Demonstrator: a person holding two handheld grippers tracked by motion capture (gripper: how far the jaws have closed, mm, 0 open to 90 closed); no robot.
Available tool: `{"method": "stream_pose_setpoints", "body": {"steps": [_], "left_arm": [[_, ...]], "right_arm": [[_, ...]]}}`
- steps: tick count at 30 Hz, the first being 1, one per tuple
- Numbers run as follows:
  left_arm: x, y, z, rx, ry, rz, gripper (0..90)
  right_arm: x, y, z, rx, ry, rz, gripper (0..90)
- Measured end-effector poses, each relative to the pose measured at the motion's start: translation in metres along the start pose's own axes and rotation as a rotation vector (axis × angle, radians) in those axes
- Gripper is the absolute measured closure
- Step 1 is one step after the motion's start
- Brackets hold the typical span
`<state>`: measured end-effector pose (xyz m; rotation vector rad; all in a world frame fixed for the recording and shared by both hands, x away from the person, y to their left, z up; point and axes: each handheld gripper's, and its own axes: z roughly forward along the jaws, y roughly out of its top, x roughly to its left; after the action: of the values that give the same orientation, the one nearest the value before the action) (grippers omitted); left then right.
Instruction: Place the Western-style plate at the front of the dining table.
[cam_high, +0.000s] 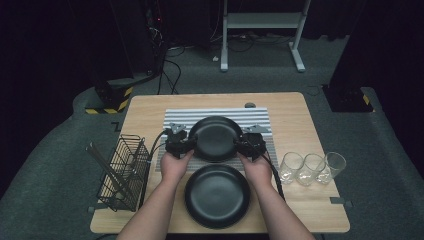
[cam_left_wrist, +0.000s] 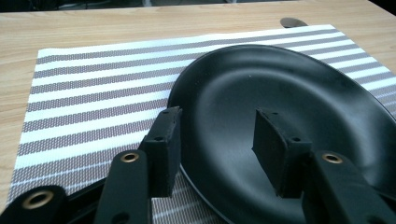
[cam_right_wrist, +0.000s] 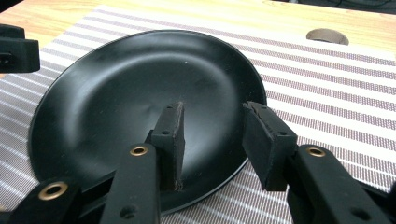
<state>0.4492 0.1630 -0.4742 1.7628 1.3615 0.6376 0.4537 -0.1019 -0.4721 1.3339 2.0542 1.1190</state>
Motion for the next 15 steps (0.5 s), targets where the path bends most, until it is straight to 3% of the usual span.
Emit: {"method": "stream_pose_setpoints", "body": {"steps": [3, 8, 15], "left_arm": [[-0.001, -0.005, -0.007, -0.001, -0.011, -0.008, 54.5], [-0.008, -0.013, -0.019, -0.024, -0.007, 0.030, 58.9], [-0.012, -0.028, -0.030, -0.005, -0.011, 0.071, 64.9]], "right_arm": [[0.003, -0.006, -0.007, -0.012, 0.003, -0.009, 58.4], [0.006, -0.013, -0.018, -0.025, 0.012, -0.030, 58.6], [0.014, -0.023, -0.034, -0.037, 0.023, -0.073, 58.6]]}}
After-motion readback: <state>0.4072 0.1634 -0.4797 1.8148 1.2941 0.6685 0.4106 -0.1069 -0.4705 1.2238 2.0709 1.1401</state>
